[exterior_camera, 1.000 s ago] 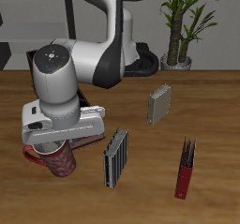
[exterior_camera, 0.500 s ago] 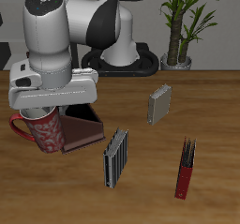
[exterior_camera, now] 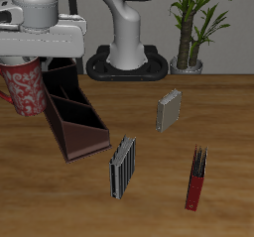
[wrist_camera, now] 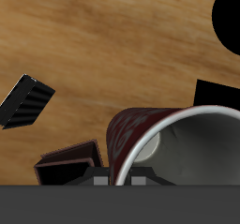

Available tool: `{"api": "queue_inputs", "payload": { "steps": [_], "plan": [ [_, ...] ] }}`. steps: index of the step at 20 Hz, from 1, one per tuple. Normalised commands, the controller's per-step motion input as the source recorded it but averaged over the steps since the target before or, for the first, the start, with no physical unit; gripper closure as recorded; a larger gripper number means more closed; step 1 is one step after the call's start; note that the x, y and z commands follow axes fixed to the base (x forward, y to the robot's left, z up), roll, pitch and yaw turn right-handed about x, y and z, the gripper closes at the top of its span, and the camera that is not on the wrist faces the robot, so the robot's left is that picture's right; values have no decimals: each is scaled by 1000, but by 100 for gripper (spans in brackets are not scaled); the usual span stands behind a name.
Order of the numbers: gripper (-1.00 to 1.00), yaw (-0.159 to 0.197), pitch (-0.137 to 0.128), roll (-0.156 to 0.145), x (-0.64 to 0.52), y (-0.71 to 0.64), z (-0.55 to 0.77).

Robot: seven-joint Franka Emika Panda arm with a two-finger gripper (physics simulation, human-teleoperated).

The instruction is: Place the red mug into the right desk caddy's right compartment

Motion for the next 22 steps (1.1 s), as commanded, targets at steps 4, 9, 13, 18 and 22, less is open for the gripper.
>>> {"api": "queue_inputs", "payload": {
  "steps": [4,9,13,18,22],
  "plan": [
    [100,-21,-77,-29,-456,-172,608],
    [100,-76,-74,-42,-597,-194,638],
    [100,-39,-29,-5,-636,12,383],
    [100,-43,33,-40,-649,1,153],
    [100,-38,3,-103,-504,-220,-10]
  ]
}}
